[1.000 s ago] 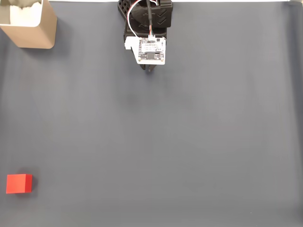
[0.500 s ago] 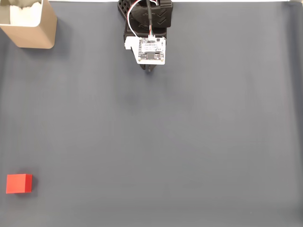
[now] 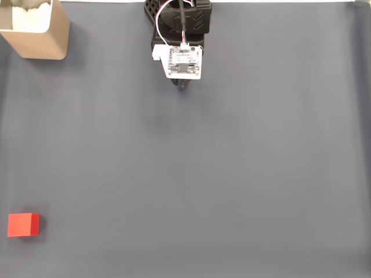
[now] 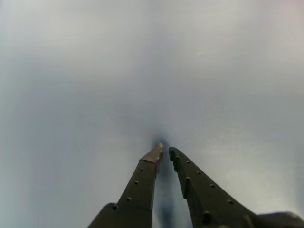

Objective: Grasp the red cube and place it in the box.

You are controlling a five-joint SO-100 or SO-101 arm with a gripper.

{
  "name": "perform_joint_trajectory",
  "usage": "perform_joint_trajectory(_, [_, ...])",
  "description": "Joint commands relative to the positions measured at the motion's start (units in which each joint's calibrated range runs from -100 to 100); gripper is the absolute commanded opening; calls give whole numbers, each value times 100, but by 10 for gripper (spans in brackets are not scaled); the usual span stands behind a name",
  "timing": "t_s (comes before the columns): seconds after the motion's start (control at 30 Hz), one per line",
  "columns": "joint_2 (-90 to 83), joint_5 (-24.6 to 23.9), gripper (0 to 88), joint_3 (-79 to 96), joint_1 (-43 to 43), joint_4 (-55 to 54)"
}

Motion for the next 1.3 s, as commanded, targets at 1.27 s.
perform_joint_trajectory(1.27, [615,-54,0,-475,25,-1373])
